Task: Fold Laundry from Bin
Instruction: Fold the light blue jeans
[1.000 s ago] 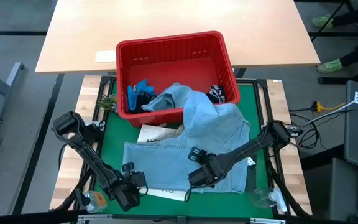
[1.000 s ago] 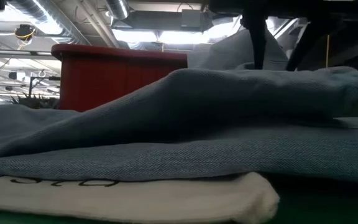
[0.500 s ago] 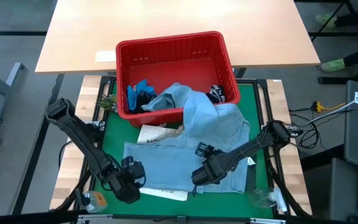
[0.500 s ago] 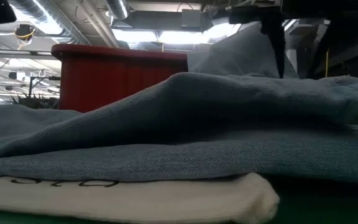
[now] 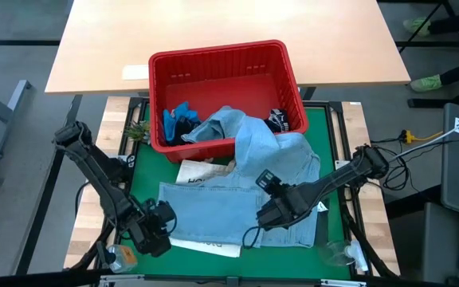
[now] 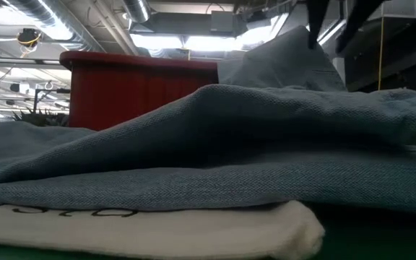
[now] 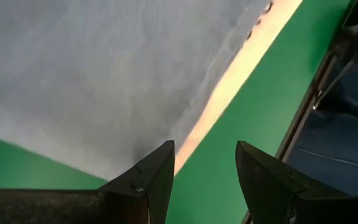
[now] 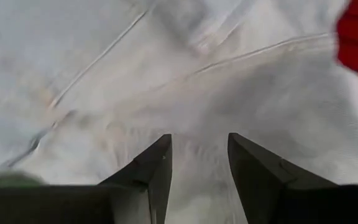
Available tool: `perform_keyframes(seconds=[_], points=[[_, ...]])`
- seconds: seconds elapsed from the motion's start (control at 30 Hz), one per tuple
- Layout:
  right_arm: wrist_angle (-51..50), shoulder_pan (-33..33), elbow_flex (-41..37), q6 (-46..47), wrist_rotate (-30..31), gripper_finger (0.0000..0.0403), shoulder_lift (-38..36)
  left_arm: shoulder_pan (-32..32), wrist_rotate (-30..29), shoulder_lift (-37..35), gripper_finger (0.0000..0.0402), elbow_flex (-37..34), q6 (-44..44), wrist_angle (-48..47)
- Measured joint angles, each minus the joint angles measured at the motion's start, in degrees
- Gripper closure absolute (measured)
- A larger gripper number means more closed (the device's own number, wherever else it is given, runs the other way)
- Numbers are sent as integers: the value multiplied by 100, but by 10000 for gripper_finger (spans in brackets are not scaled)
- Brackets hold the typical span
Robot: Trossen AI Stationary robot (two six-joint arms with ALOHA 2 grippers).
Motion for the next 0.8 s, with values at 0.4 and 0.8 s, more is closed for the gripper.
perform_keyframes(seconds=[0.4,0.8], points=[[2661,-2,0,-242,-290,248,229,-369,-484,1001,237,0,-607,-33],[2696,-7,0,-525,-865,248,1190,-431,179,1574,237,0,-616,-6]])
